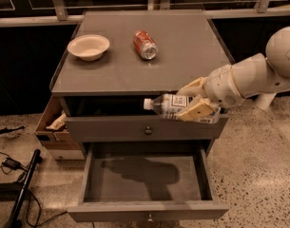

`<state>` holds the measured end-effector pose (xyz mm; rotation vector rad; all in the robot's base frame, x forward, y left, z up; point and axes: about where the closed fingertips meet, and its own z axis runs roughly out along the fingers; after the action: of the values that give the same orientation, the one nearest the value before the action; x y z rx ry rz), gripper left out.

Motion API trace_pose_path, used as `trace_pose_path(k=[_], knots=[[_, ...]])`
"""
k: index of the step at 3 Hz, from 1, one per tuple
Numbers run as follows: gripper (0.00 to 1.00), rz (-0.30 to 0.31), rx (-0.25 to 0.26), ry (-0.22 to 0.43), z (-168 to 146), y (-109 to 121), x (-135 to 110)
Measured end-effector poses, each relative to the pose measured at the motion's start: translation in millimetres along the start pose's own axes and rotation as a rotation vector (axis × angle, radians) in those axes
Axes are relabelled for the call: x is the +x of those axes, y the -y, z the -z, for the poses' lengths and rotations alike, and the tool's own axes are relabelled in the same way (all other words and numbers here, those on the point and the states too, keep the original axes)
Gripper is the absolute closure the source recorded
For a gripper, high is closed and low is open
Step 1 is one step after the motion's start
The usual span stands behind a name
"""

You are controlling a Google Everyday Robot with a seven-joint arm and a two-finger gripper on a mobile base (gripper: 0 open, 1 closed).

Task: Pick blue plastic bottle from middle drawer and place on counter

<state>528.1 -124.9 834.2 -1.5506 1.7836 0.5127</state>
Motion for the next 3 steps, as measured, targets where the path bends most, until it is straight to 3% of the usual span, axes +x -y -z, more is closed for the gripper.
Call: trace_pose_path(k=[1,3], knots=[[1.0,0.03,0.024,-0.021,16,21,-30],[1.0,0.106,0.055,-0.021,6,83,-62]])
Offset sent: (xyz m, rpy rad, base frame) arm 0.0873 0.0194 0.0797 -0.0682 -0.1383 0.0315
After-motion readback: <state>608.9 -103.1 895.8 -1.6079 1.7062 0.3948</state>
